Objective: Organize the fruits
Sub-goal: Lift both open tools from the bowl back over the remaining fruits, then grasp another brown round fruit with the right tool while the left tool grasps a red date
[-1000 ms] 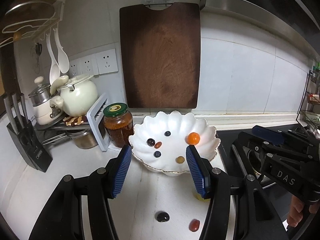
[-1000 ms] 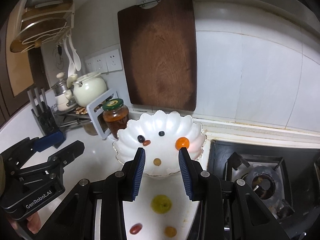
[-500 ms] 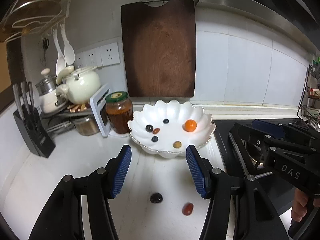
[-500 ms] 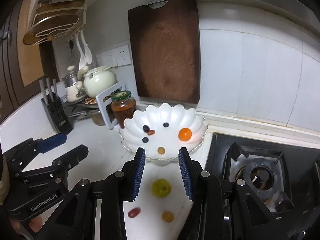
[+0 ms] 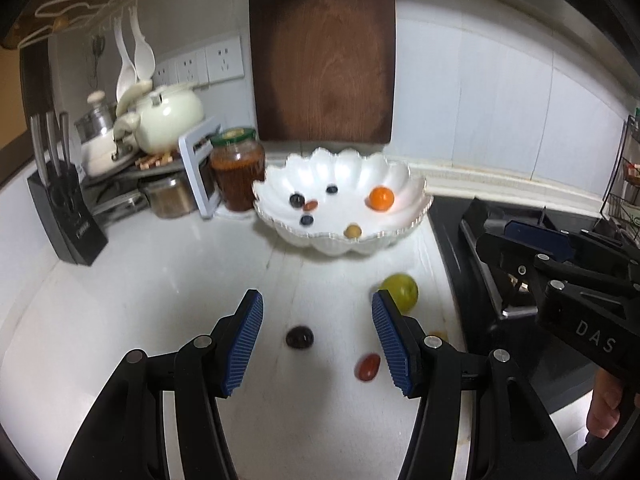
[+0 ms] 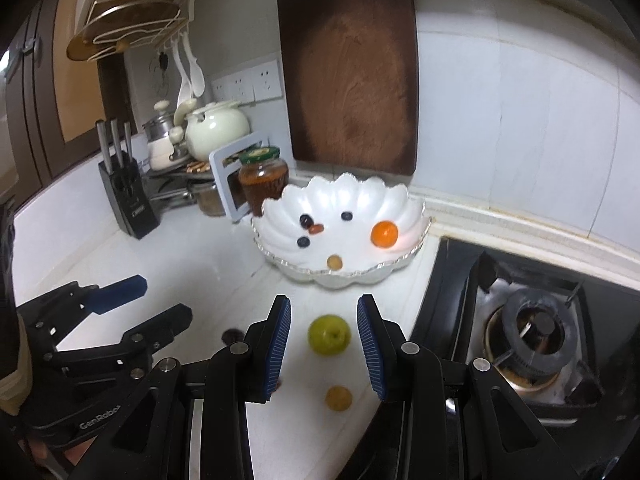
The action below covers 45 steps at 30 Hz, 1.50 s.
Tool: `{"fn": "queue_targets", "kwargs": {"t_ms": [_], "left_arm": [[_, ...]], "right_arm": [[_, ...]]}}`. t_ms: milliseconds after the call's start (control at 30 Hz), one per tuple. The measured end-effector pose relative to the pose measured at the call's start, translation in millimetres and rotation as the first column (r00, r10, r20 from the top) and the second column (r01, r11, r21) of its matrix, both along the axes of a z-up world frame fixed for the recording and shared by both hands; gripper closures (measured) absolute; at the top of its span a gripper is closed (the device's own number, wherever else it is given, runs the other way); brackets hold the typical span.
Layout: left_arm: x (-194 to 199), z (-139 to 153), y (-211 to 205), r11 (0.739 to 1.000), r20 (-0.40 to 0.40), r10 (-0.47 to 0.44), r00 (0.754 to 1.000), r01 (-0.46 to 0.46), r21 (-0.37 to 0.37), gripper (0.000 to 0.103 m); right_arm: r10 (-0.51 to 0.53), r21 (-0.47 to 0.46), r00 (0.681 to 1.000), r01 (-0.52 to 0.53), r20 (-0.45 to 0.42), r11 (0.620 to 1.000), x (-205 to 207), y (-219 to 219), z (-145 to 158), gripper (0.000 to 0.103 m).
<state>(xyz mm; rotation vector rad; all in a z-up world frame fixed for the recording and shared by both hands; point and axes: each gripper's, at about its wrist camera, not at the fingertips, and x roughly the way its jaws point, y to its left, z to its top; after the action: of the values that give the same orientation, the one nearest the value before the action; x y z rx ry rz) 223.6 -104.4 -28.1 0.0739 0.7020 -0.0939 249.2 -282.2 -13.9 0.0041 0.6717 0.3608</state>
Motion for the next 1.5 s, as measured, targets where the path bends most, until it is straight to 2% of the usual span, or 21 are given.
{"fn": "queue_targets", "kwargs": {"t_ms": [233, 667, 1167, 1500], "left_arm": [[-5, -29, -4, 1.000, -0.072, -0.020, 0.997, 0.019, -0.007, 0.047], [-5, -63, -15, 0.997, -0.109, -0.075, 0.991, 0.076, 0.003, 0.047], [10, -96, -21, 0.990, -0.172, -0.143, 0.975, 0.141, -0.027, 0.054], [28, -111, -26, 0.983, -0.205, -0.184, 0.961, 0.180, -0.035, 0.064]], "right_arm": [[0.006, -0.011, 0.997, -0.007, -0.072, 1.000, -3, -2, -25, 0.067], [0.006, -0.036, 0.980, -0.014, -0.200, 0.999, -4, -4, -69, 0.067], [-0.008, -0.060, 0.964, -0.008, -0.266, 0.998, 7, -3, -101, 0.067], [-0.022, -0.054, 0.955, 0.007, -0.295, 0.999, 18, -2, -116, 0.067]]}}
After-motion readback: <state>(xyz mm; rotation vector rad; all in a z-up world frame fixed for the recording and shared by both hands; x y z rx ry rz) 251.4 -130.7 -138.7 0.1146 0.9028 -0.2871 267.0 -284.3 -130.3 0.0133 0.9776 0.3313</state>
